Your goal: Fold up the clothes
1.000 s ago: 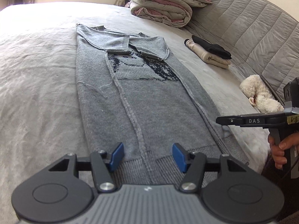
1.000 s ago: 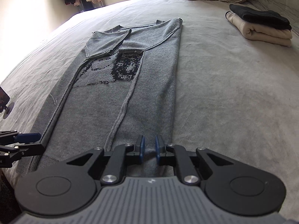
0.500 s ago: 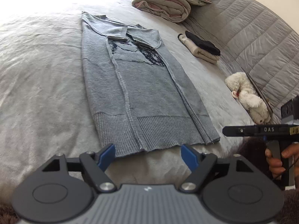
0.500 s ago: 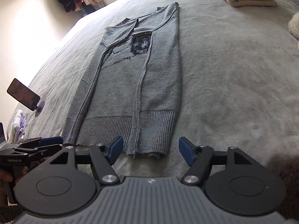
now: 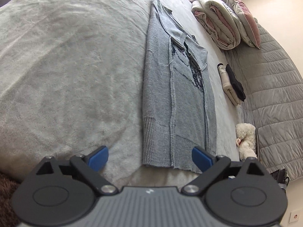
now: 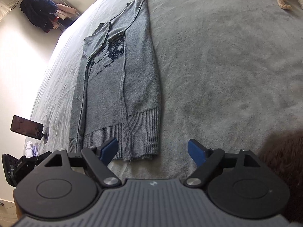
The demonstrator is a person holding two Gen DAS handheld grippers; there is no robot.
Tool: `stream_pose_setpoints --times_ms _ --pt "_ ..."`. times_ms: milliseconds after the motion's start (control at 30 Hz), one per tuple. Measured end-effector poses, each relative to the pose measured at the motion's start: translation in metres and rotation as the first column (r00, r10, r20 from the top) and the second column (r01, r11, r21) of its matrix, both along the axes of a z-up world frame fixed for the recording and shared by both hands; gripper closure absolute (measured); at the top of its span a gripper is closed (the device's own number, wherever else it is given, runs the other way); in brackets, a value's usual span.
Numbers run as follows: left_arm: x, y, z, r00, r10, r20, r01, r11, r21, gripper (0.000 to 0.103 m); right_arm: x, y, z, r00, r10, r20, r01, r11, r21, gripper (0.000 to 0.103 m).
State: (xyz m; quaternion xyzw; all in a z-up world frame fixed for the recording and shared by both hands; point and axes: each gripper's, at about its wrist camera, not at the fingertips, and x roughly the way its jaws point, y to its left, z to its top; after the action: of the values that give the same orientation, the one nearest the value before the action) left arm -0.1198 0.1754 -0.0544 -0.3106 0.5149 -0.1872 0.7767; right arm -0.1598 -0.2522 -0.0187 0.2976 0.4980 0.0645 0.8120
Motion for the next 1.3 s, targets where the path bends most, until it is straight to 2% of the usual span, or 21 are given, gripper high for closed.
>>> stream_pose_setpoints --times_ms 133,267,400,467,600,733,833,867,900,933,967,1067,1300 --pt "0.005 -0.001 -0.002 1.000 -0.015 -0.006 0.014 1.000 -0.008 0.007 0.004 0.001 -0.004 1.000 0.016 -0.017 -0.016 1.000 -0.006 0.013" --pt "0.011 -0.002 -0.003 1.000 -0.029 -0.012 0.029 0.999 -0.015 0.010 0.009 -0.005 -0.008 0.999 0.041 -0.033 -0.040 0.998 0.041 0.013" --pt "0.019 -0.005 -0.007 0.998 -0.066 -0.024 0.064 0.996 -0.059 0.037 0.013 -0.012 -0.012 0.998 0.045 -0.039 -0.041 0.996 0.082 0.014" --pt "0.022 -0.009 -0.012 0.996 -0.081 -0.036 0.078 0.994 -0.083 0.038 0.016 -0.016 -0.015 0.998 0.052 -0.047 -0.047 0.993 0.107 0.022" --pt "0.030 -0.016 -0.022 0.993 -0.099 -0.057 0.092 0.989 -0.114 0.050 0.022 -0.024 -0.024 0.995 0.055 -0.080 -0.041 0.985 0.168 0.040" --pt "0.034 -0.017 -0.031 0.992 -0.099 -0.072 0.086 0.984 -0.157 0.055 0.026 -0.027 -0.032 0.992 0.073 -0.103 -0.048 0.974 0.221 0.057" --pt "0.036 -0.021 -0.033 0.989 -0.122 -0.079 0.109 0.982 -0.157 0.068 0.030 -0.019 -0.036 0.987 0.119 -0.111 -0.091 0.969 0.231 0.074" --pt "0.037 -0.021 -0.035 0.988 -0.130 -0.088 0.115 0.981 -0.157 0.075 0.031 -0.017 -0.037 0.985 0.128 -0.114 -0.099 0.967 0.235 0.083" --pt "0.039 -0.021 -0.036 0.985 -0.141 -0.102 0.123 0.979 -0.160 0.085 0.033 -0.015 -0.039 0.984 0.137 -0.117 -0.106 0.965 0.238 0.087" --pt "0.040 -0.022 -0.037 0.982 -0.151 -0.113 0.132 0.977 -0.165 0.091 0.034 -0.013 -0.040 0.982 0.146 -0.120 -0.114 0.964 0.242 0.090" --pt "0.041 -0.022 -0.037 0.981 -0.160 -0.114 0.139 0.975 -0.175 0.094 0.035 -0.013 -0.039 0.982 0.150 -0.116 -0.119 0.962 0.245 0.091" --pt "0.043 -0.021 -0.033 0.981 -0.169 -0.092 0.147 0.966 -0.212 0.095 0.036 -0.016 -0.032 0.984 0.155 -0.087 -0.127 0.955 0.267 0.091" --pt "0.074 -0.017 -0.021 0.996 -0.084 -0.037 0.069 0.949 -0.307 0.095 0.061 -0.025 -0.005 0.990 0.140 0.015 -0.137 0.934 0.331 0.091"
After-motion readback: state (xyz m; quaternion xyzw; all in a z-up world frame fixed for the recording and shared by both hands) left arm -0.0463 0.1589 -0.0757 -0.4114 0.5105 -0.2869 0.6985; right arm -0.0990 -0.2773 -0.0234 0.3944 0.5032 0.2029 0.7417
